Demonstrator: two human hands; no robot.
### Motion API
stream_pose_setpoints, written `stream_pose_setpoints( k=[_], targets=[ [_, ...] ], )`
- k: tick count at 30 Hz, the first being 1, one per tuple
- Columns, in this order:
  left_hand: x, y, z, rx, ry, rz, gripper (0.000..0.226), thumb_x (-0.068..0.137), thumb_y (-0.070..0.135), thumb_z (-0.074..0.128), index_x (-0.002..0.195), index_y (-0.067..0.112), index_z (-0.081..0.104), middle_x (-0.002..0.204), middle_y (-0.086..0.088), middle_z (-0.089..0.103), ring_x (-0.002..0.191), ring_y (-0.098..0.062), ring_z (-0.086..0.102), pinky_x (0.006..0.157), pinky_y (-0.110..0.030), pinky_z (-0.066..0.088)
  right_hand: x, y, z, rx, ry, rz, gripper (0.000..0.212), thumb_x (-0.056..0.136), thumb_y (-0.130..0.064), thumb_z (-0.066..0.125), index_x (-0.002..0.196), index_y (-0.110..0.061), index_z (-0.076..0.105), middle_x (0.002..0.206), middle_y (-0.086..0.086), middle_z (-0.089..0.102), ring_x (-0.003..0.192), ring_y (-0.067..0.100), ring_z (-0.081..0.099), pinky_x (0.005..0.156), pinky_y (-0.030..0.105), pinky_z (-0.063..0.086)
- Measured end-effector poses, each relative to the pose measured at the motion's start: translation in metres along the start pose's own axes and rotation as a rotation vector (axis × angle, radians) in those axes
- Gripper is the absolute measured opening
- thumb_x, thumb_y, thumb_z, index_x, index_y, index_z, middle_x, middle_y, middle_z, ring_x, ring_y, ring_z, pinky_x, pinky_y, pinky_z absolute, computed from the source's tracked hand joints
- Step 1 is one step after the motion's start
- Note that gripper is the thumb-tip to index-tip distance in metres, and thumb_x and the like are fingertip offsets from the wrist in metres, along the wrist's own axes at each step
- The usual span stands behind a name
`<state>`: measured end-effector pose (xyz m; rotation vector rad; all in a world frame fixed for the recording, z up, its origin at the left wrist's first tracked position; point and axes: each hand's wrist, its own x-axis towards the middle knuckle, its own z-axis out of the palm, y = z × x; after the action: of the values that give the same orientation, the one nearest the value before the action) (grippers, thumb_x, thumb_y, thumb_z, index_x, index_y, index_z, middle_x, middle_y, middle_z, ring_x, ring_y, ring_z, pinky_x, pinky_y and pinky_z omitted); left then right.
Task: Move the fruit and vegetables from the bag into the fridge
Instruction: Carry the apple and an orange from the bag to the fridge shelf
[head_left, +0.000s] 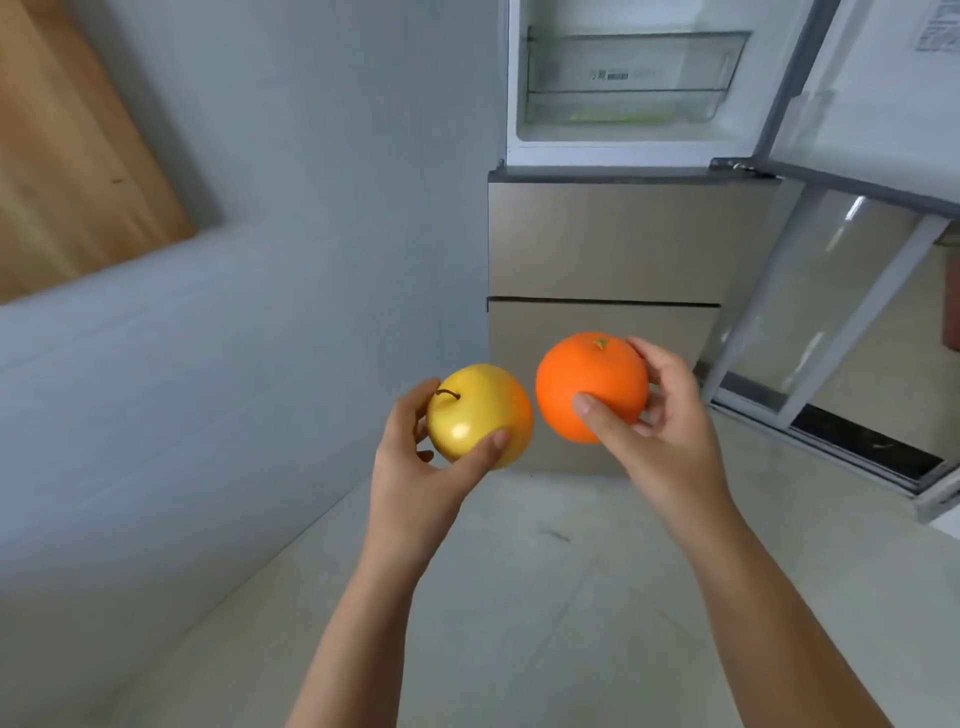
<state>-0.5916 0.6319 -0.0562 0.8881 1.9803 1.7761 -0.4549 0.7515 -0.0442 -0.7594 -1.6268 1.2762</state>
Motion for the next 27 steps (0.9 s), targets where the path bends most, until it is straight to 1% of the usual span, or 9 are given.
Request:
stream_pose_setpoints(
  k=[2, 7, 11, 13, 16, 19, 21, 24, 27],
  targets=[
    [0.034, 0.003, 0.017, -0.015, -0.016, 0.022, 0.067, 0.044, 0.059, 0.07, 0.106, 0.047, 0.048, 0.115, 0.017, 0.053, 0.105, -0.014, 0.055, 0.088, -0.046, 0.049, 0.034, 0.001, -0.002, -0.013, 0.029, -0.023, 0.066, 0.05, -0.051, 0.072, 0.111, -0.043, 0.047, 0.122, -0.007, 0.052, 0.103, 0.008, 0.057, 0.075, 0.024, 0.051],
    [0.095, 0.007, 0.062, -0.058, -0.087, 0.035, 0.067, 0.044, 0.057, 0.071, 0.106, 0.043, 0.049, 0.116, 0.016, 0.053, 0.105, -0.009, 0.055, 0.089, -0.042, 0.05, 0.093, 0.017, -0.022, -0.069, 0.076, -0.022, 0.073, 0.051, -0.054, 0.071, 0.118, -0.039, 0.047, 0.125, -0.006, 0.051, 0.108, 0.014, 0.055, 0.08, 0.033, 0.053],
    [0.14, 0.011, 0.103, -0.081, -0.132, 0.03, 0.069, 0.043, 0.055, 0.072, 0.107, 0.042, 0.05, 0.115, 0.017, 0.052, 0.105, -0.009, 0.056, 0.089, -0.041, 0.05, 0.148, 0.031, -0.043, -0.09, 0.125, -0.02, 0.068, 0.058, -0.044, 0.072, 0.119, -0.039, 0.043, 0.127, -0.006, 0.047, 0.108, 0.013, 0.053, 0.074, 0.023, 0.049],
    [0.164, 0.013, 0.125, -0.078, -0.133, 0.041, 0.071, 0.043, 0.055, 0.072, 0.109, 0.041, 0.05, 0.115, 0.018, 0.052, 0.104, -0.011, 0.056, 0.088, -0.042, 0.051, 0.177, 0.039, -0.054, -0.084, 0.135, -0.031, 0.066, 0.058, -0.044, 0.071, 0.117, -0.042, 0.042, 0.126, -0.007, 0.047, 0.107, 0.011, 0.053, 0.072, 0.02, 0.048],
    [0.2, 0.018, 0.162, -0.083, -0.124, 0.063, 0.076, 0.043, 0.055, 0.072, 0.113, 0.037, 0.05, 0.115, 0.017, 0.052, 0.105, -0.014, 0.057, 0.087, -0.043, 0.052, 0.222, 0.053, -0.074, -0.042, 0.141, -0.051, 0.061, 0.057, -0.044, 0.074, 0.11, -0.048, 0.043, 0.121, -0.016, 0.048, 0.103, 0.001, 0.054, 0.068, 0.016, 0.049],
    [0.236, 0.029, 0.203, -0.095, -0.137, 0.086, 0.072, 0.042, 0.055, 0.072, 0.109, 0.038, 0.052, 0.113, 0.019, 0.052, 0.104, -0.01, 0.056, 0.087, -0.041, 0.052, 0.272, 0.058, -0.097, -0.019, 0.151, -0.076, 0.063, 0.059, -0.042, 0.08, 0.111, -0.046, 0.043, 0.115, -0.022, 0.046, 0.099, -0.002, 0.053, 0.065, 0.011, 0.048],
    [0.26, 0.037, 0.228, -0.099, -0.144, 0.107, 0.07, 0.042, 0.054, 0.073, 0.107, 0.04, 0.052, 0.112, 0.02, 0.053, 0.105, -0.012, 0.056, 0.087, -0.042, 0.052, 0.306, 0.059, -0.112, -0.023, 0.163, -0.101, 0.066, 0.06, -0.041, 0.081, 0.114, -0.044, 0.043, 0.113, -0.023, 0.046, 0.096, -0.006, 0.053, 0.064, 0.01, 0.047],
    [0.292, 0.046, 0.258, -0.109, -0.134, 0.129, 0.07, 0.042, 0.053, 0.073, 0.107, 0.042, 0.052, 0.112, 0.02, 0.052, 0.103, -0.012, 0.056, 0.084, -0.041, 0.053, 0.351, 0.06, -0.129, -0.02, 0.157, -0.12, 0.064, 0.062, -0.038, 0.072, 0.119, -0.039, 0.043, 0.113, -0.024, 0.045, 0.092, -0.012, 0.052, 0.066, 0.011, 0.047],
    [0.321, 0.048, 0.28, -0.102, -0.122, 0.135, 0.071, 0.042, 0.055, 0.073, 0.108, 0.044, 0.05, 0.111, 0.02, 0.051, 0.102, -0.009, 0.056, 0.083, -0.04, 0.053, 0.388, 0.066, -0.136, -0.03, 0.131, -0.113, 0.063, 0.069, -0.03, 0.072, 0.124, -0.038, 0.041, 0.113, -0.025, 0.044, 0.092, -0.01, 0.052, 0.067, 0.012, 0.045]
  ],
)
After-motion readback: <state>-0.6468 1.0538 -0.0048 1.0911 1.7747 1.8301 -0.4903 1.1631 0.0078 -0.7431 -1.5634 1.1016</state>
